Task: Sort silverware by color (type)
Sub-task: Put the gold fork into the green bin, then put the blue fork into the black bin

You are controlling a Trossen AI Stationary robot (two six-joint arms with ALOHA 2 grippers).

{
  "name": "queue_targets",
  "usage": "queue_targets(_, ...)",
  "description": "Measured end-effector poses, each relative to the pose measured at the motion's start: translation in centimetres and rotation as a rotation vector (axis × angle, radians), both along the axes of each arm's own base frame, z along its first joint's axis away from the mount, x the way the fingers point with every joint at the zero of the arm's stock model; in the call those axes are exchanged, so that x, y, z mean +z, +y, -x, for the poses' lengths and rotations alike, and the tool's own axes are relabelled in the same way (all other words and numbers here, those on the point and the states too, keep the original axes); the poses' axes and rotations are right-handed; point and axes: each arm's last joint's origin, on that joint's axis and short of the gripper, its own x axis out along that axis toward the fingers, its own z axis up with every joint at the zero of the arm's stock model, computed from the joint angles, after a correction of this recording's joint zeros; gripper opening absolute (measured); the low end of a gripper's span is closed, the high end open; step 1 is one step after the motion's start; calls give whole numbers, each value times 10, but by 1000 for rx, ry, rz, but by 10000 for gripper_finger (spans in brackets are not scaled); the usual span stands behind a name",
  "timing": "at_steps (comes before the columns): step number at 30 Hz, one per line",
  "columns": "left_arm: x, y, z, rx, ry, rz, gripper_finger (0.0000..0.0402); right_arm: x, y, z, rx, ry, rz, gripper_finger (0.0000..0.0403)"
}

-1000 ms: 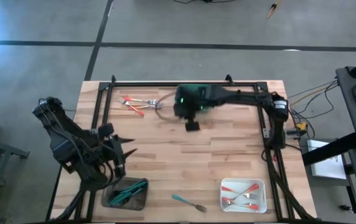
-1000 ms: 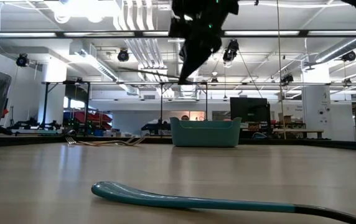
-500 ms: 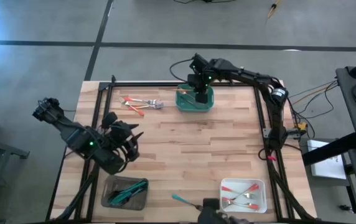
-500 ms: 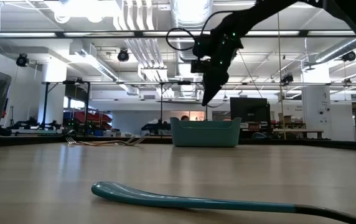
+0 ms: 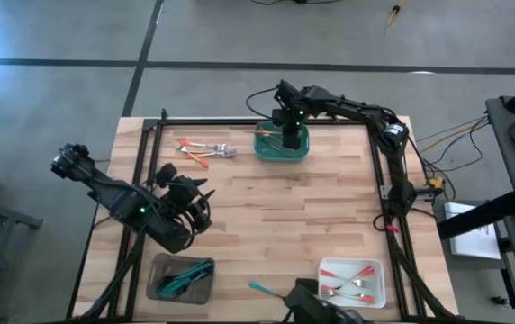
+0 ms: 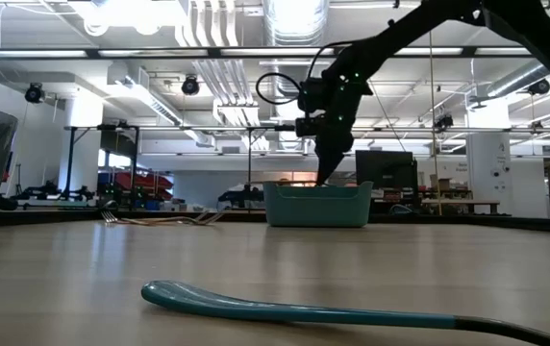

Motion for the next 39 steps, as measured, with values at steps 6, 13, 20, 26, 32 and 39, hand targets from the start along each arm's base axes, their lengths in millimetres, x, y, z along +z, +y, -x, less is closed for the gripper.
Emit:
queue_targets(6,-7,-5,-8,14,1,-6,144,4,-1,5,-14,-56,-97,9)
queue_targets(13,-8,-6,-10,32,-24,18,144,5,-4,9,-27,-100,-179,9)
queue_targets(20,-8,-7,-10,24,-22,43,144,-3,-2,11,-29,-85,-197,9)
queue_targets(26,-8,-7,-10,23,-21,43,144,-12,0,14,-94,-57,-246,30)
queue_targets(32,-8,-7,-10,21,-20,41,144,-13,1,16,-121,-41,-267,79)
queue_targets(39,-8,-7,-10,21,-23,43,144,-14,6,21,-146,15,-314,117)
